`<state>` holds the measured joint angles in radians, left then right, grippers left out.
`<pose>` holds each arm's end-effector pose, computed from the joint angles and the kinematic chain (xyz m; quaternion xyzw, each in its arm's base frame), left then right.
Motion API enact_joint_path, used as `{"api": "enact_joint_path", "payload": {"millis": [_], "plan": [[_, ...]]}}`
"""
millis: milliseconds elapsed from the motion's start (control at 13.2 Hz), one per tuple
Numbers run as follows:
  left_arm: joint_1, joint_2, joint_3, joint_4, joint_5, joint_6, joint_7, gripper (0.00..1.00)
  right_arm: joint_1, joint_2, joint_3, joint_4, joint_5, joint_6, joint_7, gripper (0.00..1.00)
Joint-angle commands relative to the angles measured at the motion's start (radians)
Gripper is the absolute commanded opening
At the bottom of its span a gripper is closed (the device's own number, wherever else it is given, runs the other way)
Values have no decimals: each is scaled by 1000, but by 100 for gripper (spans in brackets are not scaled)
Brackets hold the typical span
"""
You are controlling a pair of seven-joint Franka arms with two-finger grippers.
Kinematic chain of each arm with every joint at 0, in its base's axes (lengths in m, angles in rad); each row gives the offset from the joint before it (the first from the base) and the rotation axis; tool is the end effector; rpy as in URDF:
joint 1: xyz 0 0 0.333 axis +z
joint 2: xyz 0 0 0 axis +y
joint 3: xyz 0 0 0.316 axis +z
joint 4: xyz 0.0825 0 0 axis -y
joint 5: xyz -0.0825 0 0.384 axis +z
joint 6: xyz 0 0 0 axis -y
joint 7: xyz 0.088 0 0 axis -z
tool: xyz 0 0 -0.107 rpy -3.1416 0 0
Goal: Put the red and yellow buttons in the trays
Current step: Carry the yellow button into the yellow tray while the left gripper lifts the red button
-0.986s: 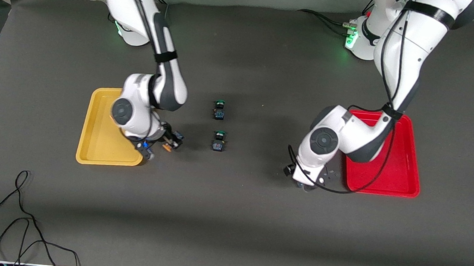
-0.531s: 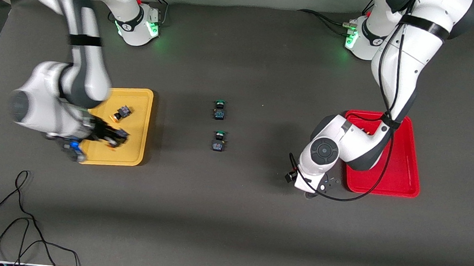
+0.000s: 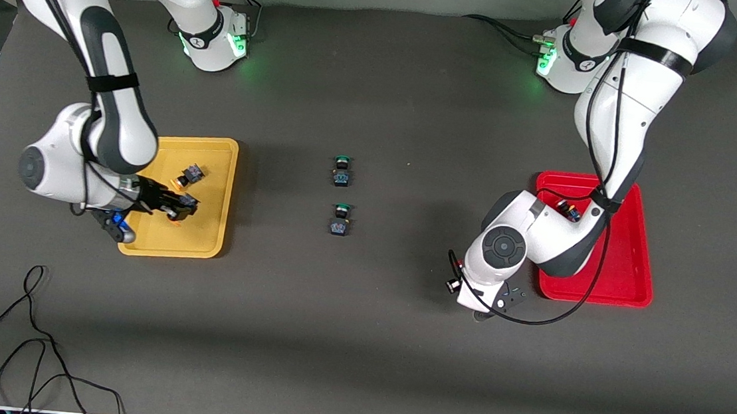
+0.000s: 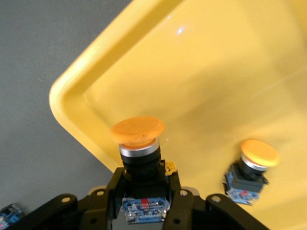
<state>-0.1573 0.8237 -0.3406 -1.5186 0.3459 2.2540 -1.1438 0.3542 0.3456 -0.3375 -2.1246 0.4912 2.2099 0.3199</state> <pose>0.6405 -0.2952 0.1884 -0.9664 -0.2567 0.0053 0.0158 0.5500 0.0246 0.2382 -0.9368 0.3098 0.1274 0.1009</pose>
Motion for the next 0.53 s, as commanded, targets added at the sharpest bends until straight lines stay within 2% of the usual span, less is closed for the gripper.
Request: {"api": "enact_joint_path", "payload": {"millis": [0, 152, 303, 455], "plan": [[2, -9, 5, 41, 31, -53, 7, 0, -37, 4, 46, -23, -20, 56, -10, 12], [48, -17, -1, 151, 21, -257, 117, 0, -37, 19, 48, -20, -20, 71, -12, 26], [89, -88, -5, 199, 2, -426, 249, 0, -32, 22, 46, -20, -22, 82, -12, 99], [149, -203, -6, 192, -51, -528, 405, 0, -23, 3, 44, -18, -23, 79, -4, 100]]}}
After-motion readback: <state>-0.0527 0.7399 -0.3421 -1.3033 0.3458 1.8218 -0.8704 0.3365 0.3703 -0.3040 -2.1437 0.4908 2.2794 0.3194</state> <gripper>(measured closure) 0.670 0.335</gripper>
